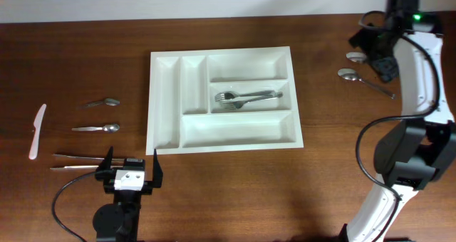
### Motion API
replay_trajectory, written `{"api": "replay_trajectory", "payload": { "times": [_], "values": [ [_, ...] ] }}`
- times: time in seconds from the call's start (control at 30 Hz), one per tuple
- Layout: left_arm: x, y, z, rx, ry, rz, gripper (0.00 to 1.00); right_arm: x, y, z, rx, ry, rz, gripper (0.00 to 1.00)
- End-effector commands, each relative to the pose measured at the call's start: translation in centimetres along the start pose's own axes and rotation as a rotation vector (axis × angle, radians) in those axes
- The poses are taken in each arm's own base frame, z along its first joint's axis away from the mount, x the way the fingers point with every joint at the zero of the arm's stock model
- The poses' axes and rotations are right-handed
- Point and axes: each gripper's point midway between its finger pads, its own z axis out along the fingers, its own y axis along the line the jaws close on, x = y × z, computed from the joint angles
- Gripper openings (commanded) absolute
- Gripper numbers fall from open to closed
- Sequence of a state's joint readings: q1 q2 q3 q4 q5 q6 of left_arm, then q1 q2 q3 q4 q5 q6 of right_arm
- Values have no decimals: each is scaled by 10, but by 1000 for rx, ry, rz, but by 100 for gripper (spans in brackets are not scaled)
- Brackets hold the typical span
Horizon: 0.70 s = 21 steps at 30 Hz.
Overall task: Pack container
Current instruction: 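Release the fork into the middle compartment and raise the right gripper, then move the right gripper over the nearer spoon on the right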
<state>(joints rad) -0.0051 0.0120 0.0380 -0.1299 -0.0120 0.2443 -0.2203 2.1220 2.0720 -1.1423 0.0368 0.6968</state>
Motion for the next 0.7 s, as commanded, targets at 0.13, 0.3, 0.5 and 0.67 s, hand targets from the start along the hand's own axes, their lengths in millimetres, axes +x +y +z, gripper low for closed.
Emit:
{"api": "replay_trajectory", "payload": {
  "times": [0.13, 0.3, 0.5, 0.67],
  "values": [
    [2, 1, 0, -7, 0, 11, 99, -11, 5, 5, -16, -41, -460, 99],
    [2, 1, 0, -7, 0, 11, 99, -27, -13, 4, 98, -82, -717, 99],
    [2, 1, 0, -7, 0, 11, 99, -8, -8, 6, 25, -6, -879, 99],
    [2, 1, 0, -7, 0, 11, 99, 0, -8, 8, -15, 31, -1040, 99]
  ]
}}
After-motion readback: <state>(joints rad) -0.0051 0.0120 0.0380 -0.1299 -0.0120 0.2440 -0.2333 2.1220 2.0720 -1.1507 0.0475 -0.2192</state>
